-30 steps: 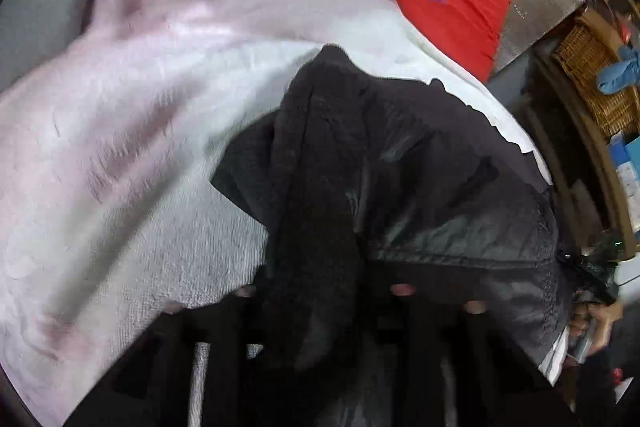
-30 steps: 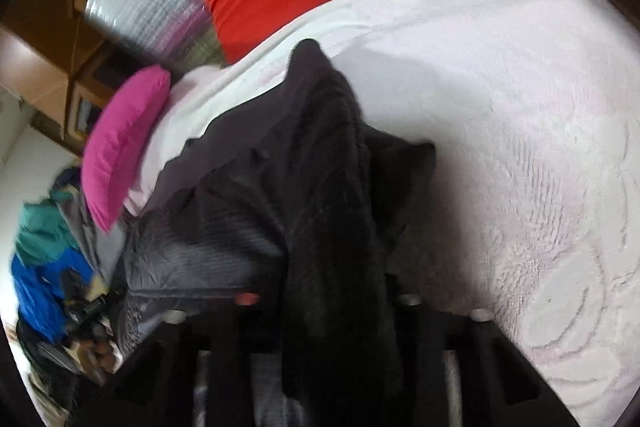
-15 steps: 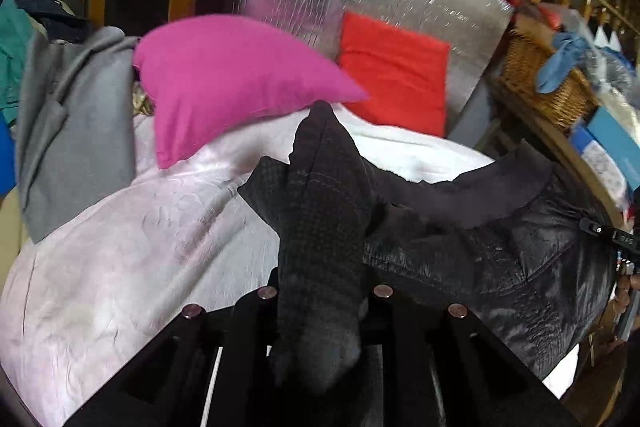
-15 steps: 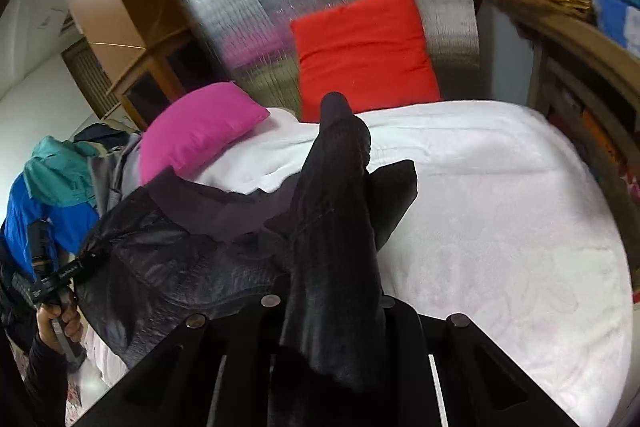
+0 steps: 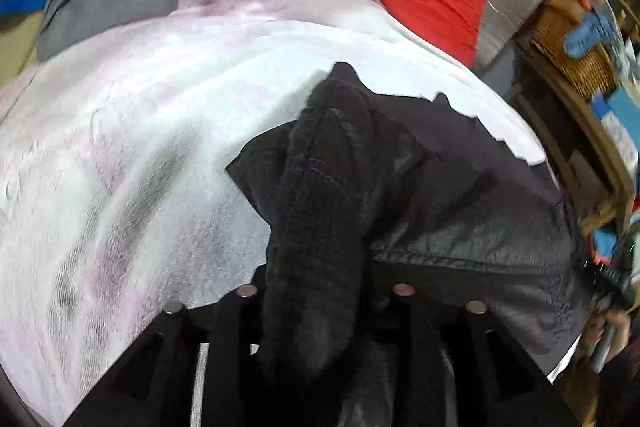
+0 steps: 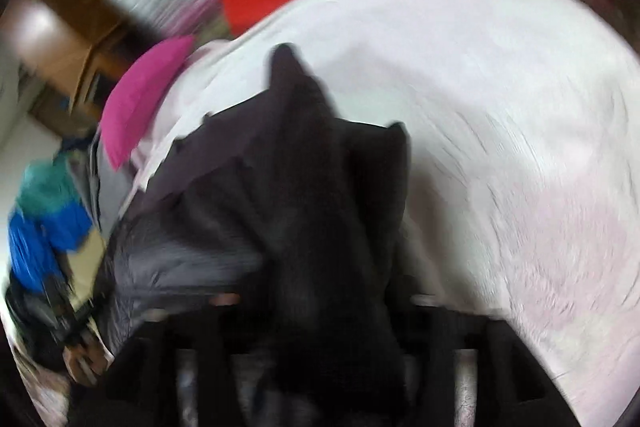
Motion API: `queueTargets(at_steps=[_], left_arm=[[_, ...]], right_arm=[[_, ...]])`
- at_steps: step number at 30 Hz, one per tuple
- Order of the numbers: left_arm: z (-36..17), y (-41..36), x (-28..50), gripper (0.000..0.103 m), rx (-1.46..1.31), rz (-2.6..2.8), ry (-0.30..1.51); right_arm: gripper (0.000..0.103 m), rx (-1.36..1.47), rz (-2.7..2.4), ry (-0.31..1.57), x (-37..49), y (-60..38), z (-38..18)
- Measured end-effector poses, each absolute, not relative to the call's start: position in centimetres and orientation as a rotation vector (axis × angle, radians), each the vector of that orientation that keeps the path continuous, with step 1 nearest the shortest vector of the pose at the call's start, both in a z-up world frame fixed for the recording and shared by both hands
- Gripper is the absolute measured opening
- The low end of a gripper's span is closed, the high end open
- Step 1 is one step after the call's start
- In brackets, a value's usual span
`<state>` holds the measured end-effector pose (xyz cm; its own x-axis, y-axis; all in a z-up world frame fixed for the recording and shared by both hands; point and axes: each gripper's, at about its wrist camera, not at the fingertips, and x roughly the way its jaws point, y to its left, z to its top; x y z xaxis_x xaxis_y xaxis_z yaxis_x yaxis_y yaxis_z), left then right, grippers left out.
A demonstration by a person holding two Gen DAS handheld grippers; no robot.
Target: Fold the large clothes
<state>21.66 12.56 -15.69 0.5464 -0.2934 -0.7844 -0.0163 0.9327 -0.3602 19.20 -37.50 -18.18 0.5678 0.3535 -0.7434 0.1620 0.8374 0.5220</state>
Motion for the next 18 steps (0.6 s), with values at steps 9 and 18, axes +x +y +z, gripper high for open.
queueTargets(at_steps=[9,18], left_arm=[[-10.2,16.2,20.3,0.058,-0.332,-0.169,0.899],[-13.4,9.9,30.5,0.063,-0.159,-0.245,1.067]], right_arm=[[0.068,0.499,0.075,0.854,18.4,-40.1,-12.9],[0.067,0.260,0.139,0.988,27.9,-35.5,-13.2]])
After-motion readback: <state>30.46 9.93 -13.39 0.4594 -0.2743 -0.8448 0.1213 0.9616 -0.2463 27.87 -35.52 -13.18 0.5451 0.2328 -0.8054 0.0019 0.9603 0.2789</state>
